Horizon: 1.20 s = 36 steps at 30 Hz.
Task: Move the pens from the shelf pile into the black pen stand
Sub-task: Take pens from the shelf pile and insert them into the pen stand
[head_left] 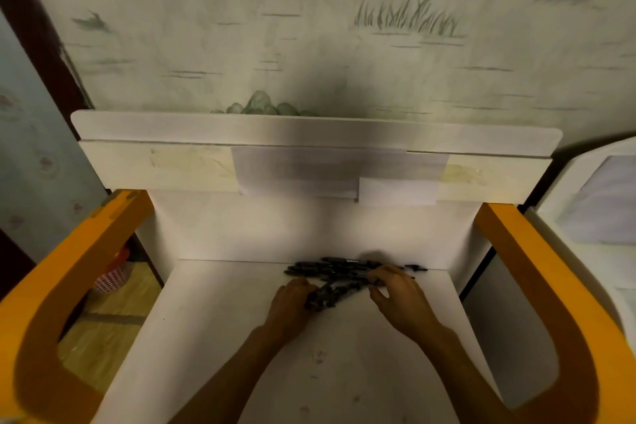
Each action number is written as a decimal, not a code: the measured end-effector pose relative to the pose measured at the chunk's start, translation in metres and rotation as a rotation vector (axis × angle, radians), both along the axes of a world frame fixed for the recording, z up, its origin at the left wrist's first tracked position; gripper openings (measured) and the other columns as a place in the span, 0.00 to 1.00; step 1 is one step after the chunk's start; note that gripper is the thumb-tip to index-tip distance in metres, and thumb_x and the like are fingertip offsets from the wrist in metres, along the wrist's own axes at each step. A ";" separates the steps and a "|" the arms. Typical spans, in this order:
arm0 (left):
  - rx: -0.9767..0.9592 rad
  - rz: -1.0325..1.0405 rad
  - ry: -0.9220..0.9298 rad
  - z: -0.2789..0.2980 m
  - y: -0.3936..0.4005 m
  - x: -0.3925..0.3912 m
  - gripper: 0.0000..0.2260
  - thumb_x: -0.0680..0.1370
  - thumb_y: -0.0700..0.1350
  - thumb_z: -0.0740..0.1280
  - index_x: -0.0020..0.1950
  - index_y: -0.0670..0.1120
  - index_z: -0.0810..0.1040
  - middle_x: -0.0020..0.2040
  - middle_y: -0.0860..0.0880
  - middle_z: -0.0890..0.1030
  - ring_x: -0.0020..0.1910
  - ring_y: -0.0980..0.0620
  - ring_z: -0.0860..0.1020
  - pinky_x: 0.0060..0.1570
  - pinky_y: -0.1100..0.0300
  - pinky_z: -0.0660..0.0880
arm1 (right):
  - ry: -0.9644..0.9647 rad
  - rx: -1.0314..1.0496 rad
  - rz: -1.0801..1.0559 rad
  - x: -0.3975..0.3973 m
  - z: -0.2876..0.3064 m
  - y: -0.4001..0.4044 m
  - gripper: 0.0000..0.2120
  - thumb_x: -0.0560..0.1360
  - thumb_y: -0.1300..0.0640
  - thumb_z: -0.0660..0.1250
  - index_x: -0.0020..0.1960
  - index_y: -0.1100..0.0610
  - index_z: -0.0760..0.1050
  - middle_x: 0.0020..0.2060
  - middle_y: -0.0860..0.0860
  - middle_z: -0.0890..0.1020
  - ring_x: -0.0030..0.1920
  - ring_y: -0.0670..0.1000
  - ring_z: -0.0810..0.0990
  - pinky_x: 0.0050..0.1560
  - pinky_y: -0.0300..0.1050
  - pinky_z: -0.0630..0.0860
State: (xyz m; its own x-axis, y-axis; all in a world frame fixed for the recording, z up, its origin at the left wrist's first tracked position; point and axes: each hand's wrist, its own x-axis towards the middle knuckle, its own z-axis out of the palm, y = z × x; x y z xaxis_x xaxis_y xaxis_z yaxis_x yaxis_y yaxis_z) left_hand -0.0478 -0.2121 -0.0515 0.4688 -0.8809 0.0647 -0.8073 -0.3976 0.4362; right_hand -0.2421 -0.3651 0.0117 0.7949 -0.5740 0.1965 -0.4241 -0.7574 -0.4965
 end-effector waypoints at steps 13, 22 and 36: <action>0.061 0.050 0.161 0.001 -0.001 -0.004 0.14 0.82 0.50 0.63 0.62 0.42 0.74 0.59 0.43 0.75 0.59 0.45 0.73 0.51 0.59 0.66 | 0.012 0.030 -0.003 0.006 -0.001 0.013 0.13 0.78 0.53 0.66 0.62 0.51 0.78 0.59 0.48 0.78 0.55 0.50 0.79 0.55 0.45 0.77; -0.675 0.489 0.241 0.017 0.028 -0.011 0.16 0.73 0.30 0.73 0.60 0.37 0.77 0.34 0.52 0.77 0.28 0.59 0.73 0.30 0.73 0.69 | -0.046 -0.007 -0.028 0.015 0.004 0.031 0.14 0.77 0.57 0.67 0.62 0.53 0.78 0.59 0.48 0.78 0.54 0.50 0.79 0.53 0.42 0.77; -0.770 0.516 0.326 -0.002 0.049 -0.022 0.13 0.78 0.40 0.71 0.43 0.52 0.68 0.31 0.50 0.75 0.29 0.49 0.76 0.29 0.47 0.75 | -0.039 -0.016 -0.040 0.026 0.014 0.057 0.13 0.78 0.59 0.66 0.62 0.52 0.78 0.59 0.48 0.78 0.54 0.48 0.79 0.54 0.37 0.74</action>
State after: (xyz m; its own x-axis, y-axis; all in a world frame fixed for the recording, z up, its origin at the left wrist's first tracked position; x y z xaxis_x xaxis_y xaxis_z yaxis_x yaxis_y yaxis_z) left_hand -0.0699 -0.1635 -0.0540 0.8814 -0.3340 0.3341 -0.4079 -0.1814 0.8948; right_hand -0.2162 -0.3082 0.0254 0.7628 -0.6017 0.2367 -0.4349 -0.7483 -0.5009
